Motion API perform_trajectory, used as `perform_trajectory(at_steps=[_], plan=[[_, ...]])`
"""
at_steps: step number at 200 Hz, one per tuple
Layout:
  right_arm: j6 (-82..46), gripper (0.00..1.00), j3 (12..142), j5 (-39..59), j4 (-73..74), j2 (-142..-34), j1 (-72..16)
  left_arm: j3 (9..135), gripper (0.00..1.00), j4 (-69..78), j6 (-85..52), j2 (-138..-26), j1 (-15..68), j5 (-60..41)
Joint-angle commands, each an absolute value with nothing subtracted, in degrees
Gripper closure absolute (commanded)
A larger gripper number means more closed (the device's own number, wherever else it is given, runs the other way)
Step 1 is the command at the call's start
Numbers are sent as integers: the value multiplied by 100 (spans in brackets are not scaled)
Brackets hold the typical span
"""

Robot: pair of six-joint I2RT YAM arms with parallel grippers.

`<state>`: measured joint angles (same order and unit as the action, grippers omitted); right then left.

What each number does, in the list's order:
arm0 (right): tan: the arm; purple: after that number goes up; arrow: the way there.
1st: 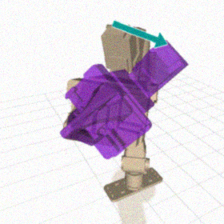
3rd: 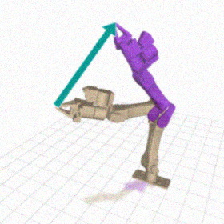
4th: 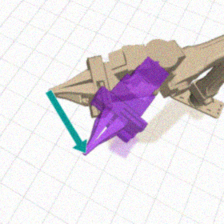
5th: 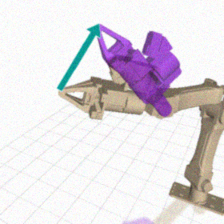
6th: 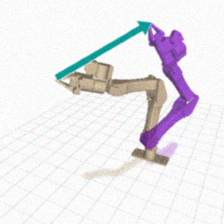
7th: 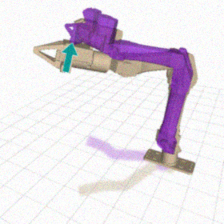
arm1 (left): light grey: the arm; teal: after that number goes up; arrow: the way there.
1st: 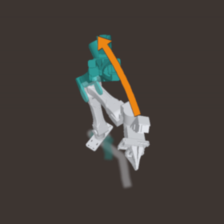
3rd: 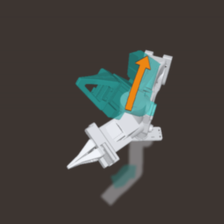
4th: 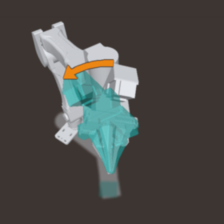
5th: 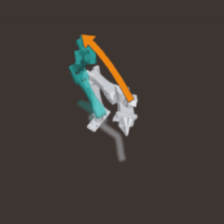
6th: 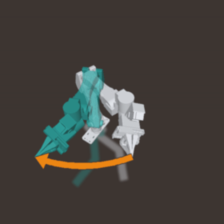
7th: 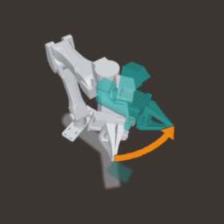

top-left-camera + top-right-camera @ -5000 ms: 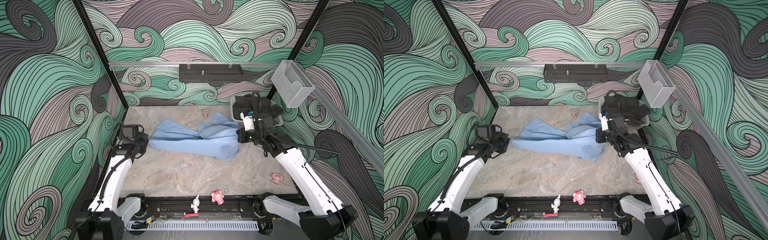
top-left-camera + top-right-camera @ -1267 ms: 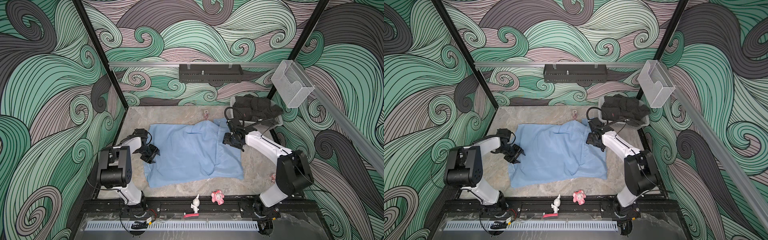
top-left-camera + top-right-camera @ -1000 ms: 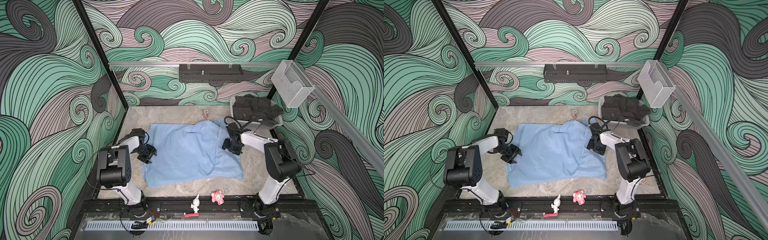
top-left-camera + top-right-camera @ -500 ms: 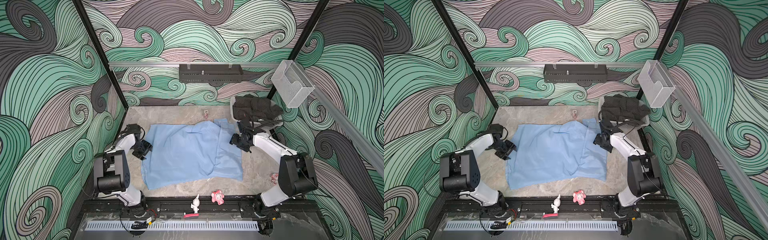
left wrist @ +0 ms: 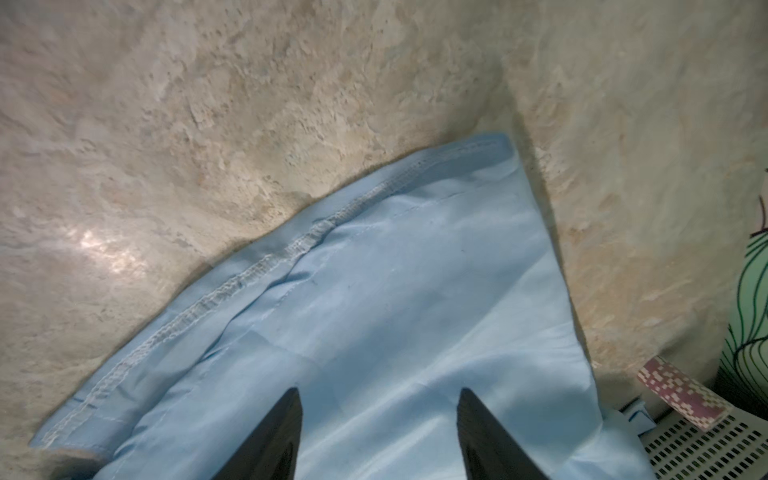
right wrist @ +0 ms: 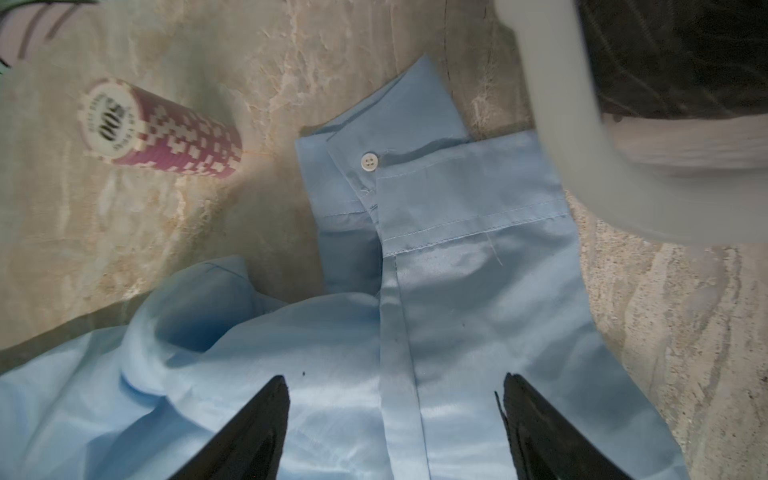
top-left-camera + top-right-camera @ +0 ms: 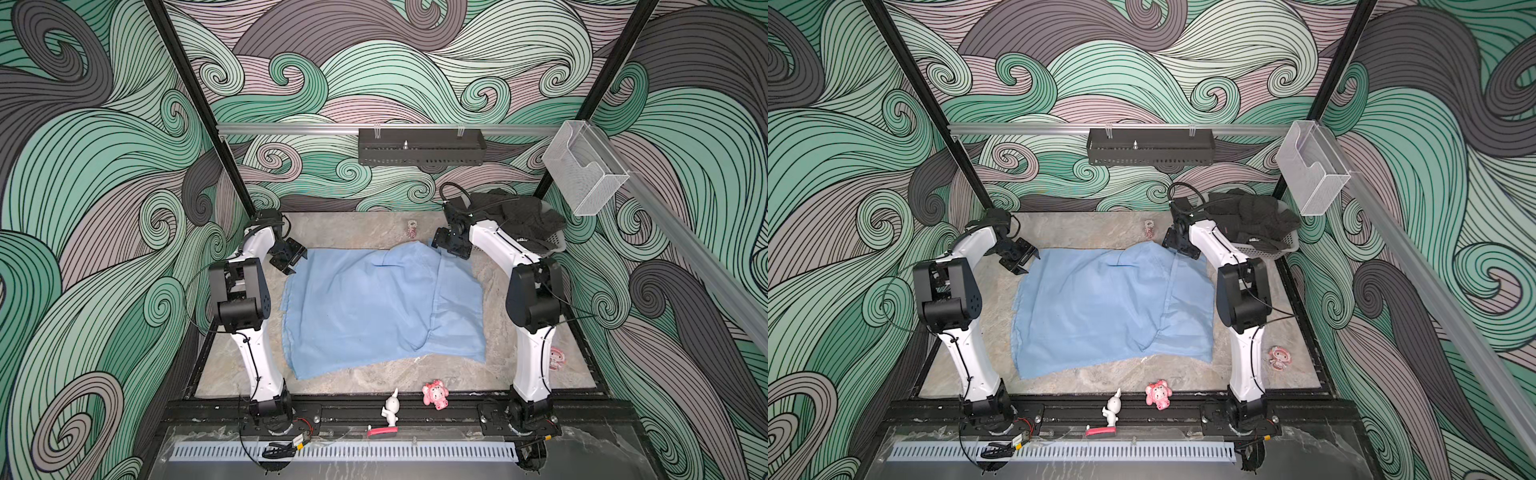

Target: Fold and stack the long sleeve shirts

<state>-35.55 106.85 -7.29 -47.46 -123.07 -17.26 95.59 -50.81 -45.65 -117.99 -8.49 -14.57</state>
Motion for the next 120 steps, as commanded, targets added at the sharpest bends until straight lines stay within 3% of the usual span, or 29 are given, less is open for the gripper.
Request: perform_trajectory(at_steps=[1,26,73,81,101,120], plan=[[-3561,19,11211,-1360,-5502,-12629,-1705,9899,38,-5387,-4500,-11748,-870,-1551],[-3575,23,11778,-1532,-5814,-13159,-1705,9923,38,-5405,-4504,-11705,-883,-1609],[-3560,46,12070,-1516,-6044,-13491,-1670,9943,38,-5466,-4456,-11637,-904,-1604],[-3548,46,12089,-1515,-6069,-13502,-1668,9949,39,-5475,-4456,-11632,-910,-1609],[-3493,33,12251,-1510,-6270,-13585,-1661,9954,39,-5500,-4465,-11611,-923,-1617],[-3422,31,12389,-1390,-6388,-13730,-1661,9945,39,-5511,-4474,-11569,-928,-1627]])
